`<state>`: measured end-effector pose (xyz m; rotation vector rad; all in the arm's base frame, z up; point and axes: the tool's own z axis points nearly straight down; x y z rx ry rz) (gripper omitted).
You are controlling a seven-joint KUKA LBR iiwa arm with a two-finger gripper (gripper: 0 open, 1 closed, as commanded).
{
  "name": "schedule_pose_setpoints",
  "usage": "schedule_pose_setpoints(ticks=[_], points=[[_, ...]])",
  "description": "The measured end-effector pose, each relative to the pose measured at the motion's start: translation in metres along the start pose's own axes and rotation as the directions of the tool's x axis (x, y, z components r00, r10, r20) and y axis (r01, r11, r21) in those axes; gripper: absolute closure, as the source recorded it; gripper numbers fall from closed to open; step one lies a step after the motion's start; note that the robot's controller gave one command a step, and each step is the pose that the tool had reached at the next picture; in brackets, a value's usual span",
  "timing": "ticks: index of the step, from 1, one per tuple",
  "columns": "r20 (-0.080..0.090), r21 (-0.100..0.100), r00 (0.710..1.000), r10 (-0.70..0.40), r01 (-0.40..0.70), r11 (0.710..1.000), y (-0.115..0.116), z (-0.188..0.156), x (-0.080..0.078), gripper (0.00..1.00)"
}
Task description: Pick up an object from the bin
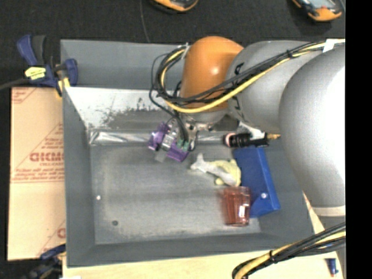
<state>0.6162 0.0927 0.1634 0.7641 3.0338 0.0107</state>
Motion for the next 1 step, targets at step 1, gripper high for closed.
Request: schedule_pose_setpoints(ticks=[1], points=[[-0.004,0.003,1.0,-0.012,0.012,1.0,0.0004,-0.083,0.0041,1.0]])
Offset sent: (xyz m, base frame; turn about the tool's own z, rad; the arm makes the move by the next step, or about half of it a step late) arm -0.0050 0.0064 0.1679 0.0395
